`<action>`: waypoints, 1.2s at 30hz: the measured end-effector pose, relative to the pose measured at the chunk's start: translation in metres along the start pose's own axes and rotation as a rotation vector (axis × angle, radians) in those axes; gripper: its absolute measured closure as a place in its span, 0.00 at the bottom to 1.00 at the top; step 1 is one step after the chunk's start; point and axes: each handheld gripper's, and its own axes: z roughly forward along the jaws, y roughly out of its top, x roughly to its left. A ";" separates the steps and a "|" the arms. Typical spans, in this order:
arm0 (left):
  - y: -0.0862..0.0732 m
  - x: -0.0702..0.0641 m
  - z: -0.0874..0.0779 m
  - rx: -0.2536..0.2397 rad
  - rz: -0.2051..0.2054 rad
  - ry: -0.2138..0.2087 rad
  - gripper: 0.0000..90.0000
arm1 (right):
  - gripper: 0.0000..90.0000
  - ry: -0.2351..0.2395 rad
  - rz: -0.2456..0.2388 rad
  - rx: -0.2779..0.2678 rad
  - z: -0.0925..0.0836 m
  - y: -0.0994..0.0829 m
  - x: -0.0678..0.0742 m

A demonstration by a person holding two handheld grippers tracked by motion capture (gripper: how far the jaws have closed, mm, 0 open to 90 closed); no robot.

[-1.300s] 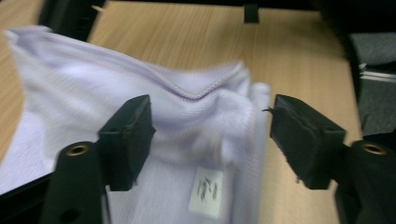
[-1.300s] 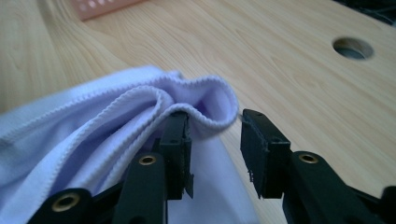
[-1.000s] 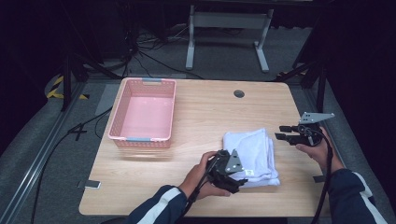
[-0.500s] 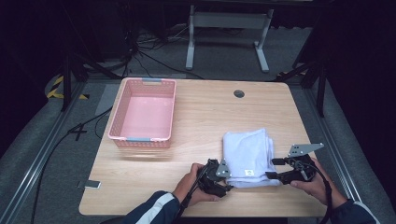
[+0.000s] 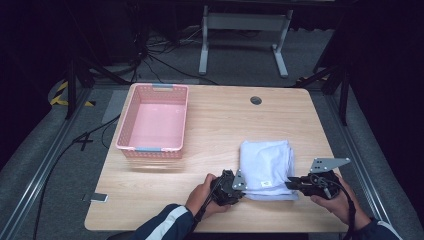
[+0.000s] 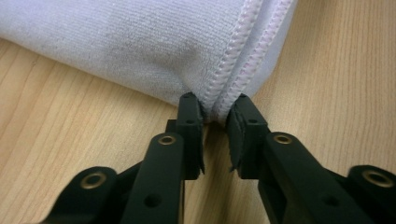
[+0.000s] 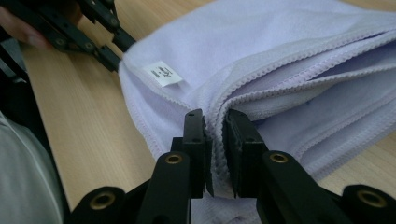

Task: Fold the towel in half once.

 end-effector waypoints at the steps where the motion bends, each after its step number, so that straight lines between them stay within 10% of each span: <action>1: 0.000 0.000 0.000 -0.001 -0.007 0.005 0.86 | 0.87 0.000 0.011 -0.015 -0.004 0.000 0.002; 7: -0.003 -0.001 -0.003 0.010 -0.020 -0.005 0.84 | 0.84 -0.019 0.067 0.019 -0.010 -0.022 0.008; 13: -0.006 -0.002 -0.010 -0.039 -0.034 -0.010 0.59 | 0.71 -0.056 0.094 0.072 -0.010 -0.040 0.000; 21: -0.005 -0.002 0.001 -0.035 -0.089 -0.016 0.21 | 0.38 -0.152 0.058 -0.076 -0.024 -0.013 -0.009; 26: -0.003 -0.004 0.009 -0.010 -0.077 -0.003 0.17 | 0.31 -0.220 -0.014 -0.095 -0.001 0.019 -0.033; 36: 0.003 0.004 0.003 -0.108 -0.072 0.060 0.18 | 0.21 -0.239 0.091 0.007 0.052 0.030 -0.090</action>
